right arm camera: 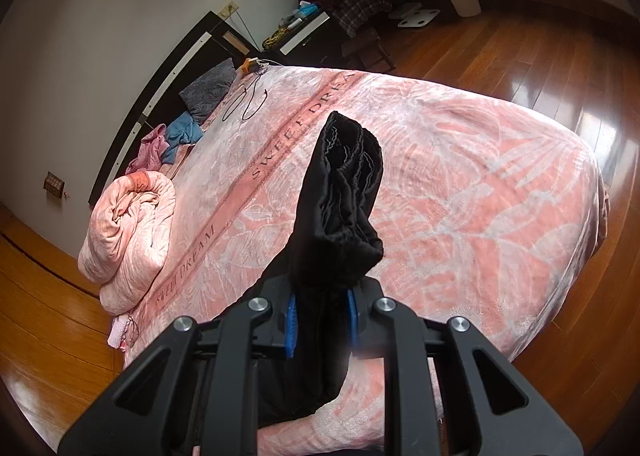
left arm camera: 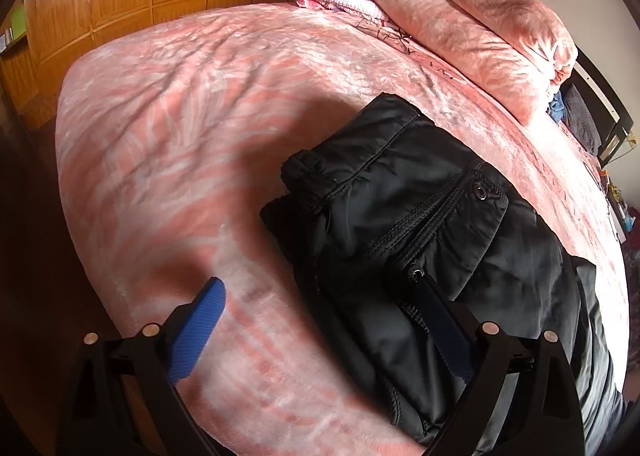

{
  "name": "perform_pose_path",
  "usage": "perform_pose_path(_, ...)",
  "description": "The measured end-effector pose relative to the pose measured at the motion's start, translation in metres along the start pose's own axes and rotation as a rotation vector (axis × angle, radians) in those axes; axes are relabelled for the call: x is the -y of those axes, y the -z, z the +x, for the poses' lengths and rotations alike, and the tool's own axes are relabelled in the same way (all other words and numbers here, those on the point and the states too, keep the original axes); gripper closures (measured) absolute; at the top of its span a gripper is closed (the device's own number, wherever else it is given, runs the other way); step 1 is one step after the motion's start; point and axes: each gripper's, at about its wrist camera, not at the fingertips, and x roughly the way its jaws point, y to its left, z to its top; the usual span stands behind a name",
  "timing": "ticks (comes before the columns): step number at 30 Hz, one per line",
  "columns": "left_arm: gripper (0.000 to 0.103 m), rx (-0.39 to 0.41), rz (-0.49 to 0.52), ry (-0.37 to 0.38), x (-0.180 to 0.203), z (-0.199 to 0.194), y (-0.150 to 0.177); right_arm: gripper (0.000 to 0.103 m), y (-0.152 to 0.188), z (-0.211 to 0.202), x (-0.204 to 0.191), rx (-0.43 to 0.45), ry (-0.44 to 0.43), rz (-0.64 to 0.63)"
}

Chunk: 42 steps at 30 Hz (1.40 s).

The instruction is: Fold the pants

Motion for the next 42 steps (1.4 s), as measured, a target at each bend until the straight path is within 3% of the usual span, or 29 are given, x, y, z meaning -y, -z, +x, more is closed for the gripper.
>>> perform_pose_path(29, 0.006, -0.013, -0.045, 0.037, -0.01, 0.001, 0.0, 0.086, 0.023, -0.026, -0.127, 0.057, 0.072, -0.308)
perform_pose_path(42, 0.006, -0.013, -0.054, 0.045, -0.01, 0.0, 0.001, 0.086, 0.052, -0.025, -0.197, 0.085, 0.113, -0.545)
